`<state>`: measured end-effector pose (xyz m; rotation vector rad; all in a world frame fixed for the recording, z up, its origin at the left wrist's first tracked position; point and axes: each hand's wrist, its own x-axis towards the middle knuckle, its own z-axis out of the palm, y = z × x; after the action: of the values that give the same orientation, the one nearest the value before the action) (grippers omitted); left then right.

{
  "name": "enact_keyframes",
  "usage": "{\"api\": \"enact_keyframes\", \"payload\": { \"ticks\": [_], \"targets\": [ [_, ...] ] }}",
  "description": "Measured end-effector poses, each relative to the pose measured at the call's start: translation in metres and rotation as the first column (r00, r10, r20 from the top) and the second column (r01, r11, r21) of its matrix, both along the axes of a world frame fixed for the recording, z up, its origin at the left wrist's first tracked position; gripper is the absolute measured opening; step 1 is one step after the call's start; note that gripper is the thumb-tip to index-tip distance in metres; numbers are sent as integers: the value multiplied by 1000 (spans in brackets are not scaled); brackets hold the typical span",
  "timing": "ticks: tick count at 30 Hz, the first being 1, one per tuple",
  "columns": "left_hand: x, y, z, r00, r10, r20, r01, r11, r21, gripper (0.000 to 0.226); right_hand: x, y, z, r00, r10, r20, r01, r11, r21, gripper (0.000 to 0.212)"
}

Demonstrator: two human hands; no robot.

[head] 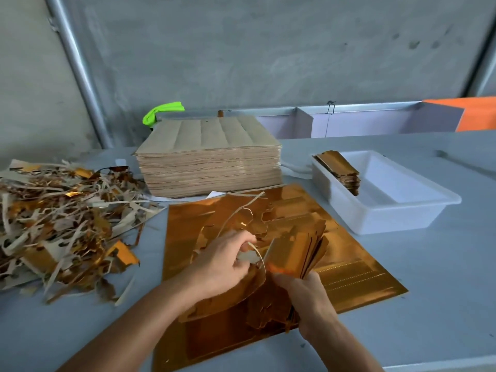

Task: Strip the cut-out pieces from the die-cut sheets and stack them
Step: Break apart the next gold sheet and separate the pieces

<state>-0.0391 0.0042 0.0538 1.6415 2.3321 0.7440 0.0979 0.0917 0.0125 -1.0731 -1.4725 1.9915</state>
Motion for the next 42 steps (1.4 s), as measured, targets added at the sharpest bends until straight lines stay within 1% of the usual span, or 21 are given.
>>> {"api": "enact_keyframes", "payload": {
  "ticks": [2, 3, 5, 7, 8, 10, 11, 12, 13, 14, 15, 16, 18, 21, 23, 26, 29, 32, 35, 39, 42],
  "targets": [
    [7, -13, -4, 995, -38, 90, 43, 998, -54, 56, -4, -1, -3, 1000, 3, 7, -3, 1000, 9, 11],
    [12, -17, -7, 996, -40, 77, 45, 997, -59, 67, -6, -3, -3, 1000, 8, 10, -9, 1000, 28, 9],
    [23, -20, -17, 996, 9, -94, -11, 1000, -23, 84, -8, -5, -3, 999, 35, 7, -36, 997, 67, 3],
    [29, -19, -25, 969, 105, -224, -91, 993, 74, 66, -11, -9, -3, 999, 47, 9, -47, 996, 73, 4],
    [30, -19, -29, 968, 135, -210, -112, 987, 119, 48, -12, -11, -3, 999, 50, 8, -51, 996, 77, 4],
    [26, -19, -36, 984, 165, -63, -154, 977, 144, 24, -13, -12, -5, 999, 53, -4, -52, 994, 96, 8],
    [22, -21, -36, 974, 207, 90, -218, 964, 150, 22, -12, -11, -5, 999, 47, -12, -46, 993, 111, 11],
    [15, -23, -31, 915, 257, 310, -316, 936, 154, 24, -11, -10, -5, 999, 36, -22, -32, 991, 131, 16],
    [9, -24, -23, 782, 287, 553, -423, 896, 133, 27, -11, -8, -5, 999, 23, -35, -18, 989, 150, 21],
    [1, -26, -15, 602, 263, 754, -498, 862, 97, 29, -10, -5, -5, 999, 17, -48, -9, 986, 167, 25],
    [-6, -27, -6, 439, 197, 877, -534, 842, 78, 31, -11, -4, -4, 998, 18, -56, -7, 982, 188, 29],
    [-13, -27, 2, 324, 127, 937, -542, 837, 74, 33, -12, -3, -3, 998, 24, -60, -10, 975, 221, 31],
    [-23, -27, 14, 171, 12, 985, -531, 844, 82, 35, -16, -2, -2, 997, 45, -56, -26, 950, 312, 30],
    [-27, -23, 19, 47, -75, 996, -530, 843, 89, 36, -21, -6, 2, 997, 73, -32, -50, 881, 471, 29],
    [-25, -19, 18, 0, -103, 995, -526, 846, 87, 38, -25, -8, 6, 994, 97, -46, -61, 862, 503, 27],
    [-18, -11, 12, -26, -100, 995, -509, 858, 73, 39, -31, -14, 10, 978, 168, -123, -101, 899, 425, 19],
    [-12, -5, 3, -42, -105, 994, -499, 864, 70, 37, -32, -18, 13, 959, 175, -222, -97, 941, 325, 18],
    [-11, -5, -2, -50, -112, 992, -458, 886, 77, 37, -27, -18, 11, 937, 209, -279, -106, 933, 343, 20],
    [-12, -6, -2, -43, -78, 996, -455, 889, 51, 35, -20, -13, 8, 919, 284, -272, -165, 907, 386, 22],
    [-12, -7, 1, 5, -28, 1000, -452, 891, 27, 34, -18, -11, 7, 906, 317, -281, -196, 901, 386, 18],
    [-13, -7, 6, 91, -17, 996, -469, 881, 58, 34, -18, -14, 9, 906, 295, -302, -184, 920, 346, 23]
  ]
}}
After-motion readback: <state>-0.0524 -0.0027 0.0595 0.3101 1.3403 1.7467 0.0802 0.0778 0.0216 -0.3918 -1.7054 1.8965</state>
